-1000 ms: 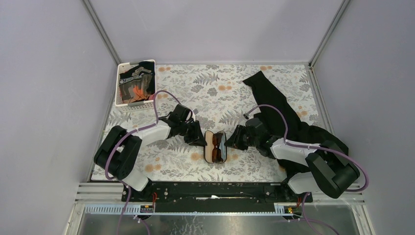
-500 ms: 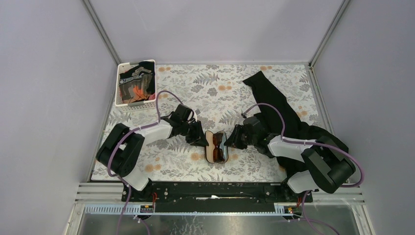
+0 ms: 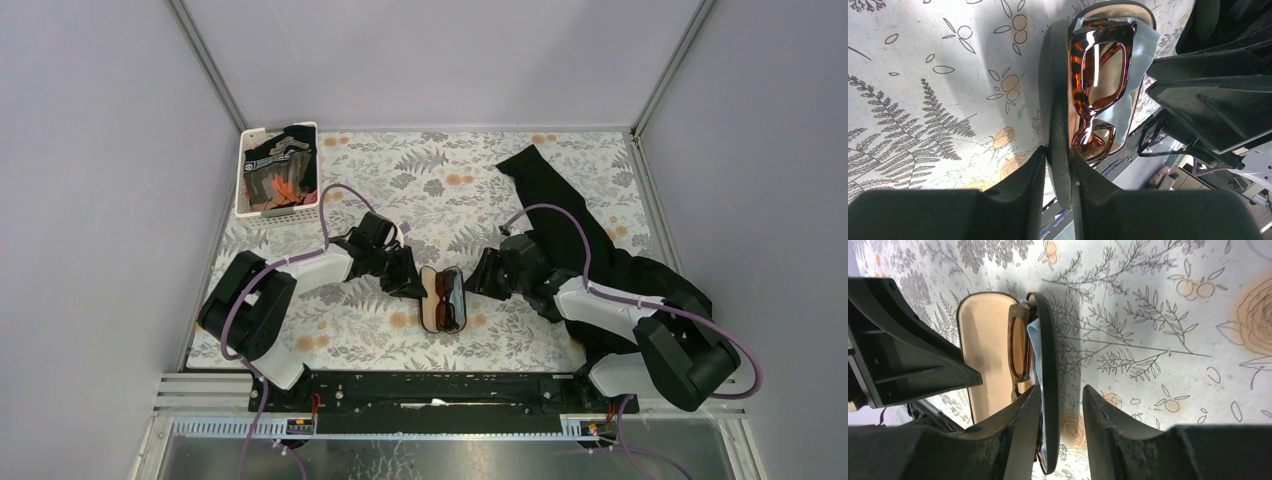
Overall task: Organize the sunglasses
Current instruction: Adjust the glasses cleaning cloth in the sunglasses case.
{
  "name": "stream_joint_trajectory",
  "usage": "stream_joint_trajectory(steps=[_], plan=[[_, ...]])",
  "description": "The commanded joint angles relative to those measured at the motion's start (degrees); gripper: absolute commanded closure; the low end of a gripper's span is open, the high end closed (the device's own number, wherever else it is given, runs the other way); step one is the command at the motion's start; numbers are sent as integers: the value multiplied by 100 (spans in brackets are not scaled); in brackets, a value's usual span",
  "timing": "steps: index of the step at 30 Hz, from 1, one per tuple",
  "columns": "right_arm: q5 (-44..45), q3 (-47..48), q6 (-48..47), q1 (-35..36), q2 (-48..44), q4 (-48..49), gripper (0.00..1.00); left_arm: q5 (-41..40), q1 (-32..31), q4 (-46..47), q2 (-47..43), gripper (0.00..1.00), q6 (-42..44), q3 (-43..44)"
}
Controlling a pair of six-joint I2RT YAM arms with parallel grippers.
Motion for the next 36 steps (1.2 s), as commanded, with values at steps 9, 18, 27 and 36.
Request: stream_joint_trajectory(steps=[9, 18, 27, 36], plan=[[520, 482, 102, -117, 261, 291, 57, 8, -39, 30, 26, 72, 111, 122], [417, 625, 113, -131, 635, 439, 58, 2, -39, -42, -3, 72, 150, 139], [355, 638, 102, -129, 710, 438, 59, 2, -39, -41, -27, 72, 150, 131], [383, 549, 81, -130, 1106, 458, 61, 17, -48, -40, -42, 72, 150, 135]])
